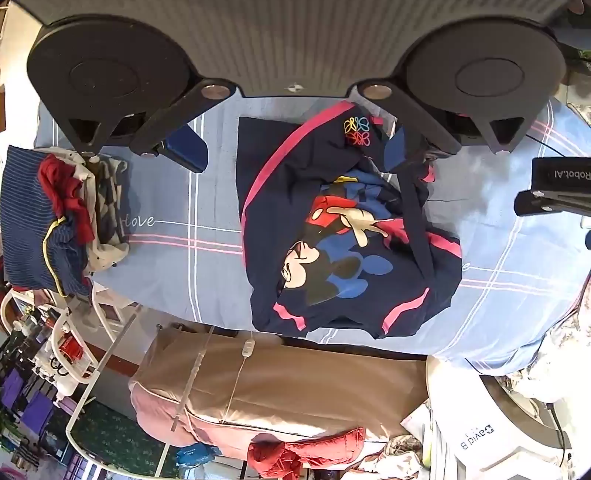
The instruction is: Fold small clothes
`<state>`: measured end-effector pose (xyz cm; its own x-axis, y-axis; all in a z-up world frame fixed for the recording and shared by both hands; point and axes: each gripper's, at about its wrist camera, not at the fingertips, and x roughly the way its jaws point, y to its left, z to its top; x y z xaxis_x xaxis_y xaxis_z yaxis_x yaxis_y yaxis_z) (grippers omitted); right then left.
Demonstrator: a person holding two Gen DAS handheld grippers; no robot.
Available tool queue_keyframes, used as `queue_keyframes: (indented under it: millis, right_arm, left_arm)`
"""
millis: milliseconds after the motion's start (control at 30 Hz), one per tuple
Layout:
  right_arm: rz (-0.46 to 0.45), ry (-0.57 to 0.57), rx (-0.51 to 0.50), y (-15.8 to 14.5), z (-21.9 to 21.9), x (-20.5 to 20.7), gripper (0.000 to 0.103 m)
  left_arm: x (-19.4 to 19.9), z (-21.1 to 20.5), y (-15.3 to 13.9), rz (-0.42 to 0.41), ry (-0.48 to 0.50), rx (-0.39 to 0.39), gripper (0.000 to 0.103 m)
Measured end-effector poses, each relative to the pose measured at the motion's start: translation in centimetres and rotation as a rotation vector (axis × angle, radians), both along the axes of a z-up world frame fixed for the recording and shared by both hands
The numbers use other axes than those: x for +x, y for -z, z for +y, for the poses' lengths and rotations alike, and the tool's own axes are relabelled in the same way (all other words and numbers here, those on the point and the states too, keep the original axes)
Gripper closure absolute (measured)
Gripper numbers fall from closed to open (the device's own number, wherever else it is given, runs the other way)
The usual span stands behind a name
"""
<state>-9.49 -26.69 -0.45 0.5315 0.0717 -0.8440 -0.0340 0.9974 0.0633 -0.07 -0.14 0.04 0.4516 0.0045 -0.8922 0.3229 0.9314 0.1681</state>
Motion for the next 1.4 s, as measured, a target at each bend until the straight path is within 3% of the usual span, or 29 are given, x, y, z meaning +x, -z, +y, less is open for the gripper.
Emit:
queue_keyframes:
  millis: [133, 200, 1400]
  right_arm:
    - [-0.007, 0.003, -0.007, -0.11, -0.12, -0.17, 0.0]
    - [0.009, -0.008, -0.004, 0.2, 0.4, 0.4, 0.0]
    - [0.013, -0.03, 0.021, 0.18, -0.01, 0.44, 0.0]
  left_arm:
    - [-0.4, -0.73, -0.23, -0.03, 0.016, 0.015, 0.0]
    - [-0.31, 0.06, 0.14, -0.005, -0.004, -0.031, 0.0]
    - [0.09, 0.0, 0.14, 0.008, -0.023, -0.025, 0.0]
